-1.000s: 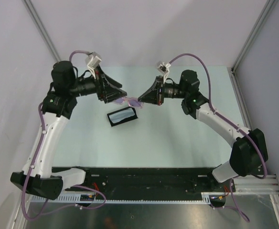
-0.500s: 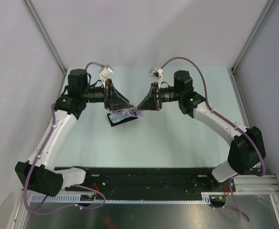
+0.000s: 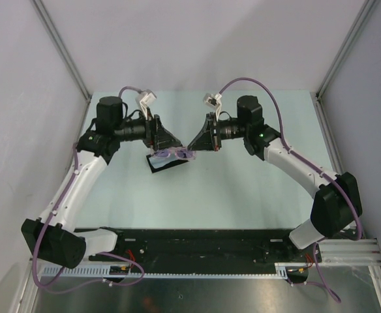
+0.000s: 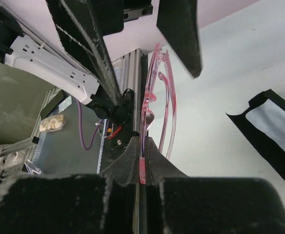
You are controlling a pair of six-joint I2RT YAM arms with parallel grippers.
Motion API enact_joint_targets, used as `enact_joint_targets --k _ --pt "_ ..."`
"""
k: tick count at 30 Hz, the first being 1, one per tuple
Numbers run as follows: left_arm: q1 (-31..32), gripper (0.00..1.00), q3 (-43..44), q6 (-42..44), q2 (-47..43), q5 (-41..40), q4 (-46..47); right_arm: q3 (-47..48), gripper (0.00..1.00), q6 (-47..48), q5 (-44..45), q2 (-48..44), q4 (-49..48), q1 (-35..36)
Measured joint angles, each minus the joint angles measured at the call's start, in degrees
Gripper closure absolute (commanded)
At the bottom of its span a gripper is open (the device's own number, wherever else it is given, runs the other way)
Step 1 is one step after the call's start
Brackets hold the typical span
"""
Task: Organize the sunglasses
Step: Pass from the right arm to the left
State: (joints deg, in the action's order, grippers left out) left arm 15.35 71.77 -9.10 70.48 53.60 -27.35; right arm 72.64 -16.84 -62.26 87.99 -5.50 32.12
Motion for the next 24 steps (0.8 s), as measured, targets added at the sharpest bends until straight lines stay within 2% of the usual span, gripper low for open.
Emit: enact_joint_targets --k 4,6,13,17,20,24 --pt "-0.6 0.12 1.8 -3.8 -0.3 -11.4 -0.2 0.1 1.00 0.4 4.3 0.0 0.8 0.3" --pt "-0.8 0.11 2.3 -6.7 -1.4 -18.0 0.0 0.1 1.00 0.5 7.9 0.0 0.9 0.8" --pt "-1.0 0.05 2.2 -19.7 -12.3 -39.9 0.8 0.1 1.00 -1.1 23.5 0.0 -2.4 4.9" --pt "-1.1 0.04 0.5 -25.3 -17.0 -40.9 5.0 0.1 1.00 -3.5 32.3 -0.1 -6.3 6.3" --pt "-1.1 0.05 -4.6 -30.7 -19.9 -38.9 10.4 0.1 1.00 -5.6 39.1 -0.4 -9.9 7.5" --pt "-1.1 0.16 -14.5 -40.0 -21.4 -35.3 20.1 0.1 1.00 -8.3 45.9 -1.6 -14.7 9.5"
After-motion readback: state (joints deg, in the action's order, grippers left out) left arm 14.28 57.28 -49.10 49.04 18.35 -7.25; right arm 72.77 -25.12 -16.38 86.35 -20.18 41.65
